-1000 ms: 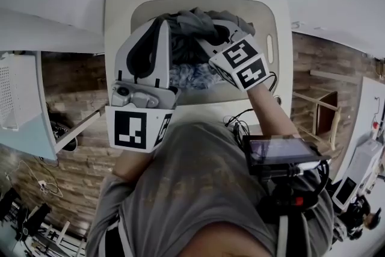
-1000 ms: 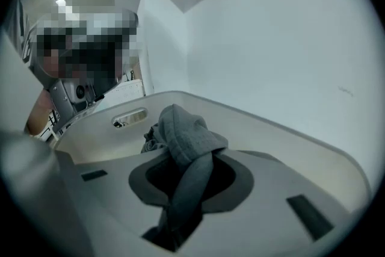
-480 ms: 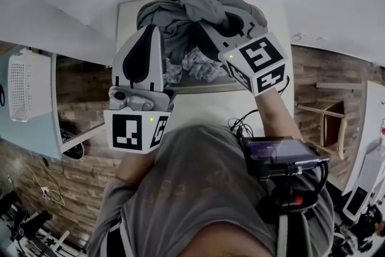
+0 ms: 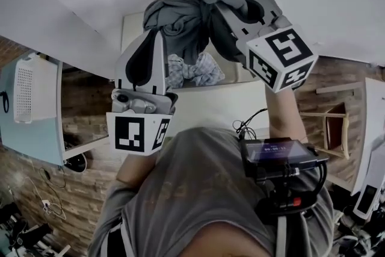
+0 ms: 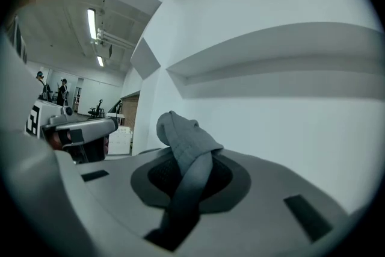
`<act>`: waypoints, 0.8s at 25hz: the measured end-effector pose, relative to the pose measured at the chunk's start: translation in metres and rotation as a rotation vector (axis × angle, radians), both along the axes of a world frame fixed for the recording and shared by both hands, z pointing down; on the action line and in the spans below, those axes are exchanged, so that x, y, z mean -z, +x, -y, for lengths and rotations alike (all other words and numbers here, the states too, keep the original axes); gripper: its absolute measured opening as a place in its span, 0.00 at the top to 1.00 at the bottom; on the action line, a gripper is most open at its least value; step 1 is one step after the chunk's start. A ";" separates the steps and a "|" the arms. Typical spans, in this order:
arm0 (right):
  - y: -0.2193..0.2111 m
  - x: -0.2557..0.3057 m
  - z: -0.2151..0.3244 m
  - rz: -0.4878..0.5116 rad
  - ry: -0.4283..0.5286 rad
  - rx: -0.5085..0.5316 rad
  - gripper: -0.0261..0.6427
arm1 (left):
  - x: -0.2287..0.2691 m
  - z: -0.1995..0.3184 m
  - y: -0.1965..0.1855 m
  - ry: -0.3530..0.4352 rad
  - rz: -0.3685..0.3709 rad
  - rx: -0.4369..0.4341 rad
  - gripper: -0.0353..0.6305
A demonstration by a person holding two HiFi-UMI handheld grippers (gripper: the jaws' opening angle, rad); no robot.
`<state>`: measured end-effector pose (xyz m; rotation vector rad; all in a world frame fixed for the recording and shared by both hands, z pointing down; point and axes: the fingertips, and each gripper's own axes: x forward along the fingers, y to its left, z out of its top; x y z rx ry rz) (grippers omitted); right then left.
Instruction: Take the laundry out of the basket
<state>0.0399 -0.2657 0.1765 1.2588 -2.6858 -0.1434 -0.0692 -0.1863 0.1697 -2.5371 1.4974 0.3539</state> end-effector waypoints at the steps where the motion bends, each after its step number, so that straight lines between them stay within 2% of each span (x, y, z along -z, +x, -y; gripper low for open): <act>1: 0.001 0.000 -0.003 -0.014 0.004 -0.008 0.87 | 0.001 -0.003 0.000 0.004 -0.003 -0.006 0.94; 7: 0.016 -0.004 -0.024 -0.039 0.014 -0.072 0.87 | -0.001 -0.018 0.009 0.009 -0.022 -0.055 0.94; 20: 0.064 0.050 -0.073 -0.001 0.138 -0.218 0.87 | 0.001 -0.049 0.032 0.024 -0.027 -0.168 0.94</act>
